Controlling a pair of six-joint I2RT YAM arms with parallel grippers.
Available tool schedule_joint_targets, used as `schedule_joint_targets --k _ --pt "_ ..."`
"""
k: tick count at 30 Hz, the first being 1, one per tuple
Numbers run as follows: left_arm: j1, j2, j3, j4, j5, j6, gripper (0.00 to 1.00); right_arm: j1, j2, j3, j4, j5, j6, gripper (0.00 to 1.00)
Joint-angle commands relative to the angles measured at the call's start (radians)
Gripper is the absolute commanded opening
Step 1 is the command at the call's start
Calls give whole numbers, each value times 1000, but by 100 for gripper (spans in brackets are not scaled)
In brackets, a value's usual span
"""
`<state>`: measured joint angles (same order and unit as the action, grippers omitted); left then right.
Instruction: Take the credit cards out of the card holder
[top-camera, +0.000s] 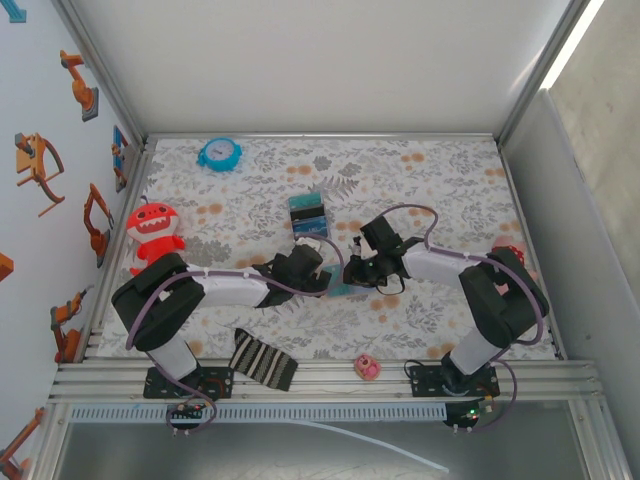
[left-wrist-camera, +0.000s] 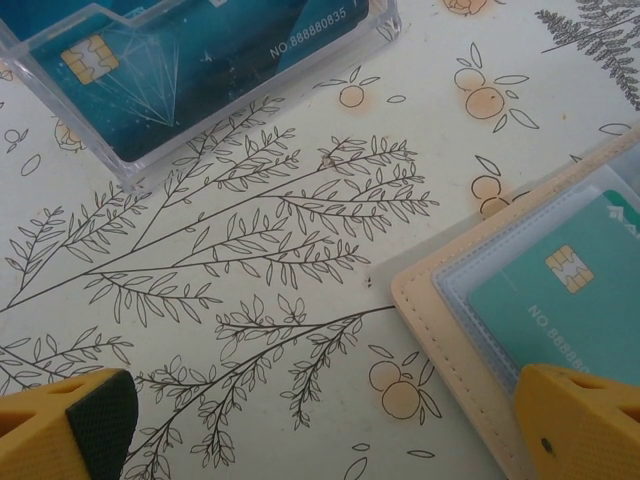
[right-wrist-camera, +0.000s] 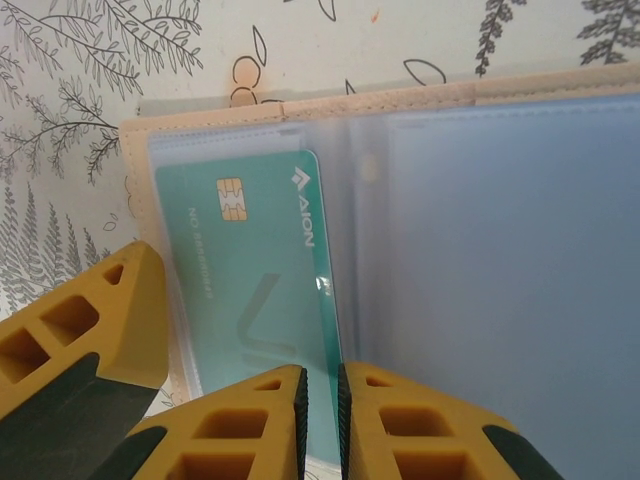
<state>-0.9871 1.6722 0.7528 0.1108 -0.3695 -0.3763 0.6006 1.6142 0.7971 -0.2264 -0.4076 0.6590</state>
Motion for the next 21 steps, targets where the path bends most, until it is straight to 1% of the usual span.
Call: schedule_joint_targets --k 1,15,21 --pt "-4 8 29 -21 0 23 97 -5 15 -12 -1 -1 12 17" --pt "-8 35 39 -56 -3 38 97 -5 32 -25 8 4 21 17" --pt "-15 27 36 -76 -19 54 97 -5 33 -48 86 -54 52 17"
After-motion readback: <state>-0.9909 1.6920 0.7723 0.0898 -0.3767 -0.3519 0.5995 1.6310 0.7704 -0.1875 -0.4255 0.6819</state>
